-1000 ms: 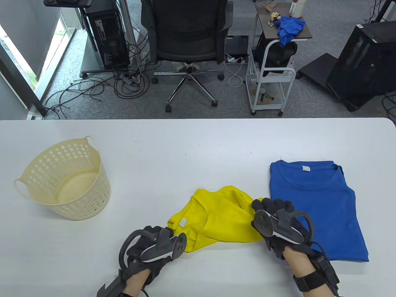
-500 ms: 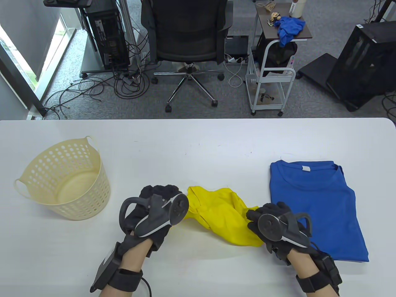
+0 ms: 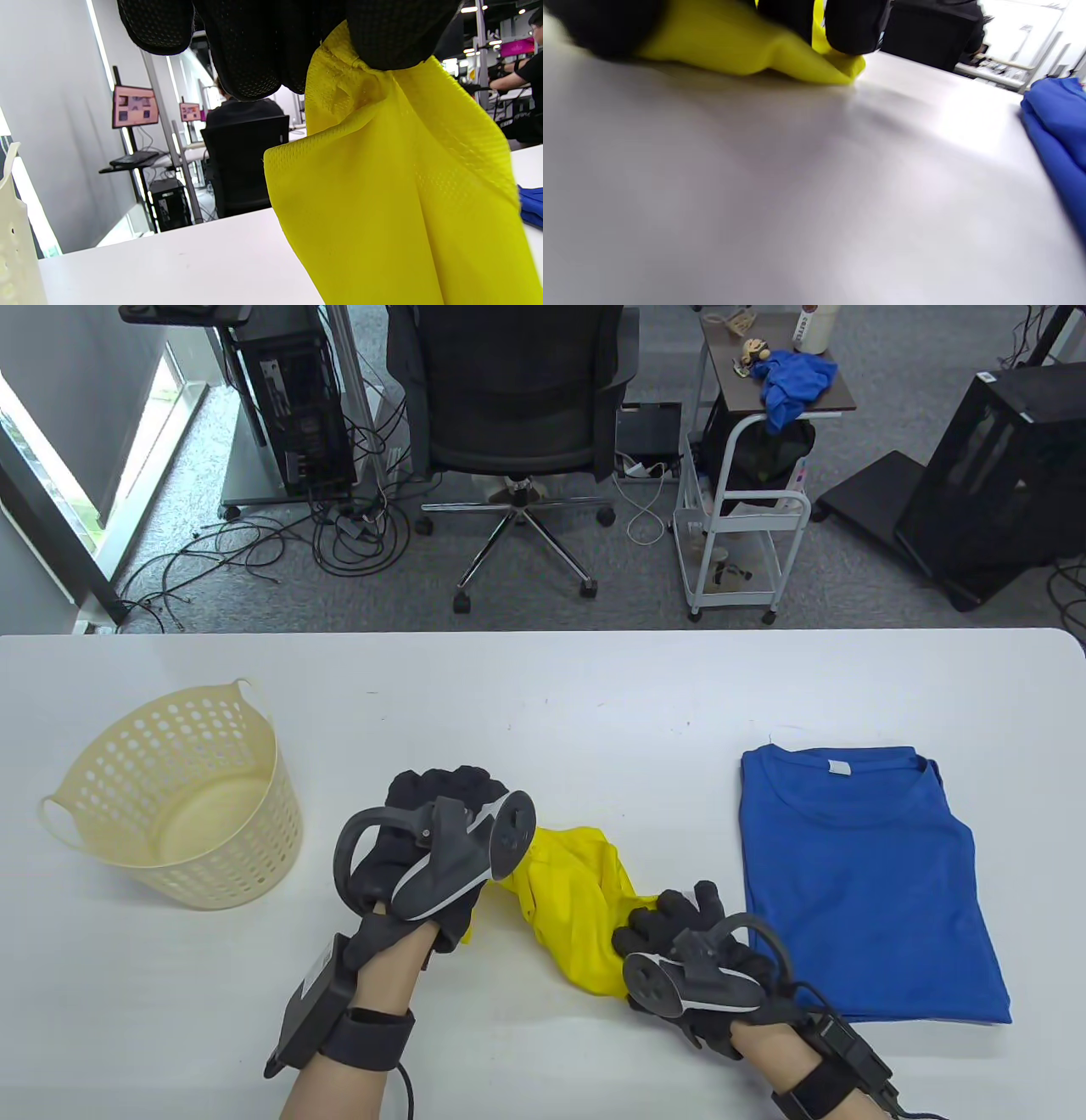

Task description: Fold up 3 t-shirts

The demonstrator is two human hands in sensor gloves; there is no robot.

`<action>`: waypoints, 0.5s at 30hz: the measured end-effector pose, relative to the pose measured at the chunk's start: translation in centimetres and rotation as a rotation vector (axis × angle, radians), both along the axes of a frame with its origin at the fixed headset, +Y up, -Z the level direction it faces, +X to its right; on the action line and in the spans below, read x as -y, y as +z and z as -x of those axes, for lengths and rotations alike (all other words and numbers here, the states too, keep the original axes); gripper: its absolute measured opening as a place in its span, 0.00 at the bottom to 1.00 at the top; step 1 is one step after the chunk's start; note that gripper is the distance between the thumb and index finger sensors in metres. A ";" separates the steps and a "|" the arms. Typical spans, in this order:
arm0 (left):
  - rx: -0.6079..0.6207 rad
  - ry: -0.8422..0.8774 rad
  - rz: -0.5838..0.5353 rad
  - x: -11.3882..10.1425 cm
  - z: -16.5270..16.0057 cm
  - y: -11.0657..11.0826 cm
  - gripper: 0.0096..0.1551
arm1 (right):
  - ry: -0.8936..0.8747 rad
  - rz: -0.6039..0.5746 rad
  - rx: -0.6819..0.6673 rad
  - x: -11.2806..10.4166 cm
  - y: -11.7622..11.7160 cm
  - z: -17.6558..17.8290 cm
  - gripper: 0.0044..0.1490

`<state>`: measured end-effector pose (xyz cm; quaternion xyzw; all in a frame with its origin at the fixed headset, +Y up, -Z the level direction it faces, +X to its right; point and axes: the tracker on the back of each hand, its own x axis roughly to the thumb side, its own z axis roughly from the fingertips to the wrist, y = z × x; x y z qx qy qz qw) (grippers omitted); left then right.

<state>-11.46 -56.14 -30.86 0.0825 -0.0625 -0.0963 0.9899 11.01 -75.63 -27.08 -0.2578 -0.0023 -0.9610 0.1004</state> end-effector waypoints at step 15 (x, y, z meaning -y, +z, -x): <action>-0.116 0.202 -0.175 -8.7 10.1 3.4 0.22 | -0.694 -0.259 0.313 -18.8 -2.0 -11.9 0.27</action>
